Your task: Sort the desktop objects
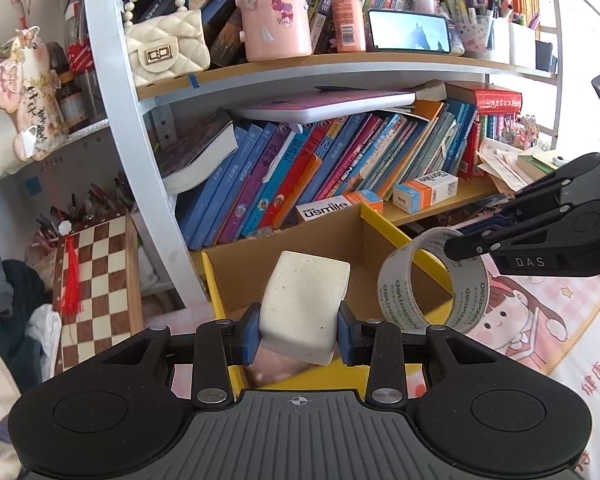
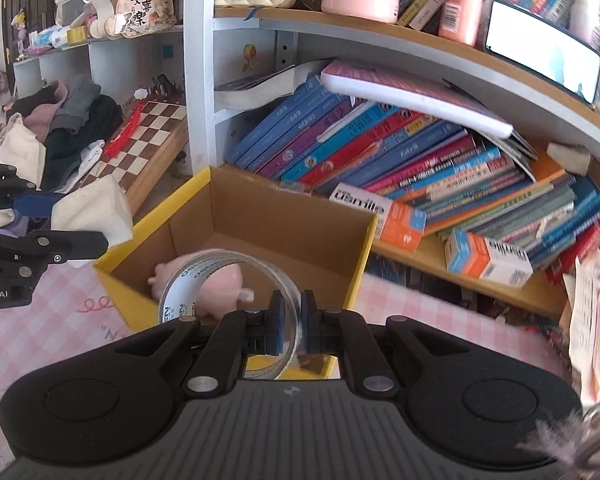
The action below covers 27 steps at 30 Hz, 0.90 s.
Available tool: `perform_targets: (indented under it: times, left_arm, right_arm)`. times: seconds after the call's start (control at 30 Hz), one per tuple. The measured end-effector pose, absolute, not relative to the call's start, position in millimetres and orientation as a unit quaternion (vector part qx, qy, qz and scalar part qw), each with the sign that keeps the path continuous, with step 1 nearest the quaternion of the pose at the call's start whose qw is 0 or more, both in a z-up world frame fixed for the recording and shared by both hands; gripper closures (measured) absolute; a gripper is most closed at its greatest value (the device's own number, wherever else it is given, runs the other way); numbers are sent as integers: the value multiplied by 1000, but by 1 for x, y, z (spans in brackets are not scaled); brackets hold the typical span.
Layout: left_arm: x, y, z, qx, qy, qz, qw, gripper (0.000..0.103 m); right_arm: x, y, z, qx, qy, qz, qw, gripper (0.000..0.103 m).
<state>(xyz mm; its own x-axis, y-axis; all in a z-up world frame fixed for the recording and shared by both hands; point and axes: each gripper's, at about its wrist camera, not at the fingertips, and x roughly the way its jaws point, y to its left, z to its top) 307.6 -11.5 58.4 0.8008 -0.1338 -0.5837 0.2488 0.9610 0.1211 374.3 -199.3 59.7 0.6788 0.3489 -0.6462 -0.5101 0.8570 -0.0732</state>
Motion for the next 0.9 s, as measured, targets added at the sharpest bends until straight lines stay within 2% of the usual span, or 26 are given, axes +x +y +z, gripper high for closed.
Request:
perform_targets:
  times: [0.5, 0.9]
  left_arm:
    - [375, -13, 17, 63, 356, -98, 927, 68]
    - [412, -32, -31, 91, 425, -109, 894, 68]
  right_arm:
    - [451, -159, 45, -179, 323, 242, 897, 97]
    - [479, -138, -11, -186, 398, 246, 864, 97]
